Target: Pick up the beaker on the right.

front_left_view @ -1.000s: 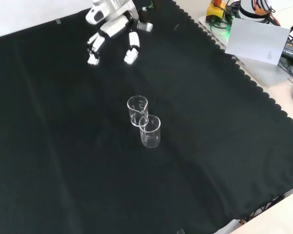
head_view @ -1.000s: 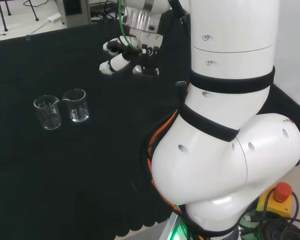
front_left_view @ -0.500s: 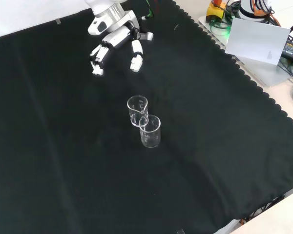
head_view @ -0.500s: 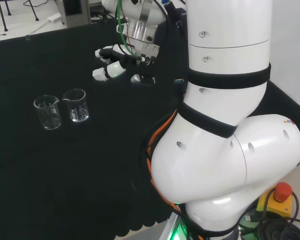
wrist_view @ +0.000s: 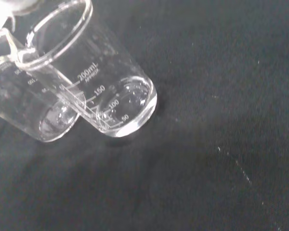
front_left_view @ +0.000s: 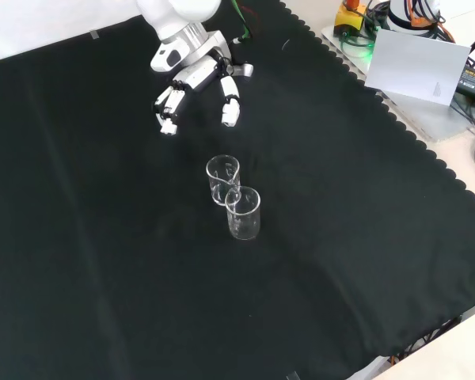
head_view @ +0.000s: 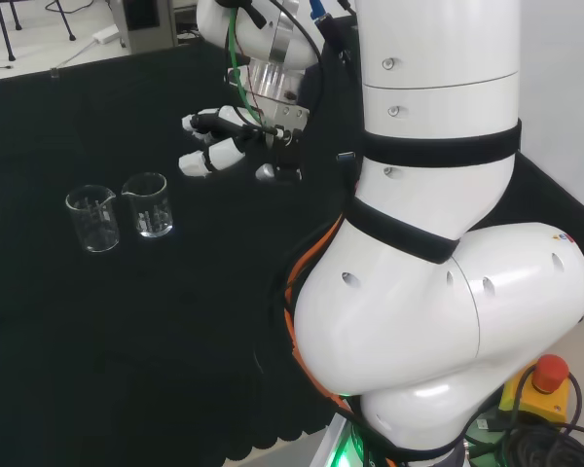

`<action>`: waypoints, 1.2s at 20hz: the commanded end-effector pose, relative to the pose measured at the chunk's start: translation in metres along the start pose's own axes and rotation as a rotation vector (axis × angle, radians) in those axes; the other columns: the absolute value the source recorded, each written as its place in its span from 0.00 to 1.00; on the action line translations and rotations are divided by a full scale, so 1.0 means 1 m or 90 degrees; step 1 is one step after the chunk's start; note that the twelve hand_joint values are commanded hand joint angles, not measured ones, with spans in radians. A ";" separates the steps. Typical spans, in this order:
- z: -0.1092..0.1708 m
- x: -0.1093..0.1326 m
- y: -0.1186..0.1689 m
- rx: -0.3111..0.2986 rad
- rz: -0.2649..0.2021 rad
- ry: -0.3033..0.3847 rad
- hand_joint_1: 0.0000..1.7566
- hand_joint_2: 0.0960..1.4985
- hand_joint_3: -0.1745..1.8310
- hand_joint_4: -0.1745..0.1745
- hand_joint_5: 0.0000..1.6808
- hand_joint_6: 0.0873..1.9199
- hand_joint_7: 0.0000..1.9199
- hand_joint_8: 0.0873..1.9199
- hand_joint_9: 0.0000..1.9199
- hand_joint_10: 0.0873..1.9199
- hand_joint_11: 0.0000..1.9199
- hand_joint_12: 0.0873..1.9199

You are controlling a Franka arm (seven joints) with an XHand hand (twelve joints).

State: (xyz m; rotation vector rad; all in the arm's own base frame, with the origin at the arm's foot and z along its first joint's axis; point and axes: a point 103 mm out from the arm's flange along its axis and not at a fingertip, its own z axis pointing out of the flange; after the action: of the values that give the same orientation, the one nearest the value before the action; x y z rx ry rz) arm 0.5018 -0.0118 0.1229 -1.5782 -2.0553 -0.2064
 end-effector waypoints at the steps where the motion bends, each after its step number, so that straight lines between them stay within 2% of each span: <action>1: 0.012 -0.001 0.004 0.010 -0.014 0.001 0.34 0.34 0.32 0.42 0.18 0.00 0.12 0.27 0.21 0.30 0.00 0.61; 10: 0.031 0.003 0.009 0.019 -0.050 -0.006 0.41 0.32 0.33 0.42 0.12 0.00 0.08 0.25 0.16 0.29 0.00 0.56; 14: 0.041 0.005 0.011 0.011 -0.063 0.005 0.44 0.31 0.33 0.43 0.10 0.00 0.07 0.24 0.14 0.29 0.00 0.53; 24: 0.064 0.014 0.024 0.024 -0.083 0.043 0.47 0.28 0.38 0.43 0.12 0.00 0.08 0.23 0.15 0.29 0.00 0.53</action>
State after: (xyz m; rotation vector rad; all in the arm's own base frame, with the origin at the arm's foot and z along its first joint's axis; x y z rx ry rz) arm 0.4995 0.0260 0.0776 -1.4265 -2.1143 -0.2427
